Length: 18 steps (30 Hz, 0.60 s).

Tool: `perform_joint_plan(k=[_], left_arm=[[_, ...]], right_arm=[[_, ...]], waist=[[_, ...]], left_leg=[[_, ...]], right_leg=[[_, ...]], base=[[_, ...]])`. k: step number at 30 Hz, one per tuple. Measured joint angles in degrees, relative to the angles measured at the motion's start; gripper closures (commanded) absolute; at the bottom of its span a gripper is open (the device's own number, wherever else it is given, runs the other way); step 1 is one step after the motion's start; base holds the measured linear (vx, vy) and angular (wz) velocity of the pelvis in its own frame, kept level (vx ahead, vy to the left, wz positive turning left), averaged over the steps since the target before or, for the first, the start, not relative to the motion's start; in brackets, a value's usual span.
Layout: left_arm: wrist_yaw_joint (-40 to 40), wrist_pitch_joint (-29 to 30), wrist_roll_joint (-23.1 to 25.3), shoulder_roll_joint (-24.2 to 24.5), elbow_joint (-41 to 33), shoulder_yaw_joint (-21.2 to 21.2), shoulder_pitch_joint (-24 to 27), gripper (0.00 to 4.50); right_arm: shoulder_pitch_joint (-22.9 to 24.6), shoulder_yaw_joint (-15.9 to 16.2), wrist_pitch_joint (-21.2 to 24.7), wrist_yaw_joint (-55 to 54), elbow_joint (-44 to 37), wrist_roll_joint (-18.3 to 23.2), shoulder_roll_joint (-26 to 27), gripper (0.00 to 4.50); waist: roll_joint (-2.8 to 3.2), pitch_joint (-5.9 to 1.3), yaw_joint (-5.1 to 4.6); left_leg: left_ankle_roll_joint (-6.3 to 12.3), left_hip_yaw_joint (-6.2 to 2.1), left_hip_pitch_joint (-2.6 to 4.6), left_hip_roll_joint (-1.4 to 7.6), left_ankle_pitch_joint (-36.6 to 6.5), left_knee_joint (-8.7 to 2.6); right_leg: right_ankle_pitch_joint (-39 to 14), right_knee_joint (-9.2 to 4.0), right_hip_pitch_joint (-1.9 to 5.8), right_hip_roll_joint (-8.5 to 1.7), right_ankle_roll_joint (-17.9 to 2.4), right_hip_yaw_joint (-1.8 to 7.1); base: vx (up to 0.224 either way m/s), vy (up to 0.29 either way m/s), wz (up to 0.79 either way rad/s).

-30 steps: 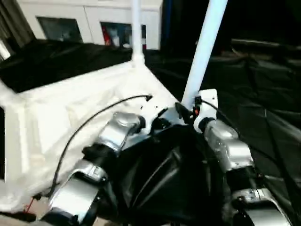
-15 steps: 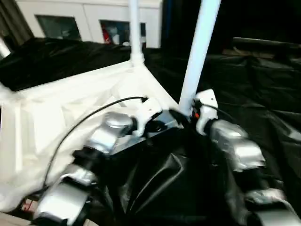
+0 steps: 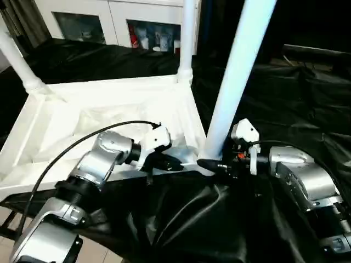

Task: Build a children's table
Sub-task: Rotate leg to tighten

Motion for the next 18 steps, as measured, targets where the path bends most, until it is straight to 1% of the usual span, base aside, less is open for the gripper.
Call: perform_joint_plan(k=[2,5,8,9,12,13,15,16,18], left_arm=[[-0.2,0.0,0.0,0.1,0.0,0.0,0.0,4.50],[-0.3,0.0,0.0,0.1,0.0,0.0,0.0,4.50],[0.4,0.1,0.1,-0.3,0.0,-0.1,0.0,4.50],[1.8,0.7,0.2,-0.9,0.2,-0.1,0.0,4.50],[6.3,2.0,1.1,-2.8,1.5,0.7,-0.7,4.50],[7.0,2.2,1.1,-3.2,1.8,0.8,-0.9,4.50],[11.8,3.9,2.1,-5.8,4.3,1.9,-2.6,4.50],[15.8,5.4,2.7,-7.9,6.5,2.4,-4.5,4.50],[21.2,6.8,3.4,-11.0,9.0,3.0,-6.4,4.50]], right_arm=[[0.0,0.1,0.0,0.0,0.0,-0.1,0.0,1.53],[0.2,0.1,0.2,-0.1,-0.2,-0.1,0.2,1.78],[0.6,-0.1,0.9,-1.0,-0.4,-0.1,1.1,1.82],[0.9,-0.6,1.3,-2.8,-0.3,-0.2,2.2,1.83],[1.0,-2.9,1.9,-9.2,0.9,-0.9,5.3,1.83],[1.0,-3.2,2.0,-10.4,1.0,-1.0,5.8,1.83],[0.2,-6.1,2.2,-17.7,3.7,-1.5,10.0,1.83],[-1.3,-7.9,2.2,-23.9,5.7,-2.5,13.1,1.84],[-3.4,-10.2,2.0,-32.5,8.7,-3.3,17.0,1.84]], waist=[[0.00,0.00,0.04],[0.00,0.00,0.04],[0.00,0.00,0.03],[-0.01,-0.01,0.03],[-0.03,-0.02,-0.28],[-0.03,-0.02,-0.35],[-0.14,-0.08,-0.50],[-0.14,-0.08,-0.66],[-0.15,-0.10,-1.03]], left_leg=[[0.00,0.00,-0.01,0.00,0.0,0.00],[0.00,-0.01,0.00,0.00,0.0,0.00],[0.00,-0.01,0.01,0.00,0.0,0.01],[-0.01,-0.01,0.03,0.00,0.0,0.02],[-0.06,-0.01,0.07,-0.01,0.0,0.07],[-0.08,-0.01,0.08,-0.01,0.0,0.06],[-0.20,-0.04,0.18,0.00,-0.1,0.12],[-0.26,-0.03,0.15,-0.03,0.0,0.12],[-0.29,-0.04,0.17,-0.04,0.0,0.13]], right_leg=[[0.0,-0.01,0.00,0.00,0.0,0.00],[0.0,0.00,0.00,0.00,0.0,0.00],[0.0,0.01,0.01,0.00,0.0,0.00],[0.0,0.01,0.05,0.00,0.0,0.00],[0.0,0.00,0.11,0.00,0.0,0.01],[0.0,-0.01,0.12,0.00,0.0,0.02],[0.0,0.00,0.24,0.00,0.0,0.00],[0.0,-0.05,0.22,0.00,0.1,0.01],[0.0,-0.08,0.25,-0.01,0.2,0.02]], base=[[0.000,0.000,0.00],[0.000,0.000,0.00],[0.000,0.000,0.00],[0.000,0.000,0.00],[0.000,0.000,0.00],[0.000,0.000,0.00],[0.000,0.000,0.00],[0.000,0.000,0.00],[0.000,0.000,0.00]])
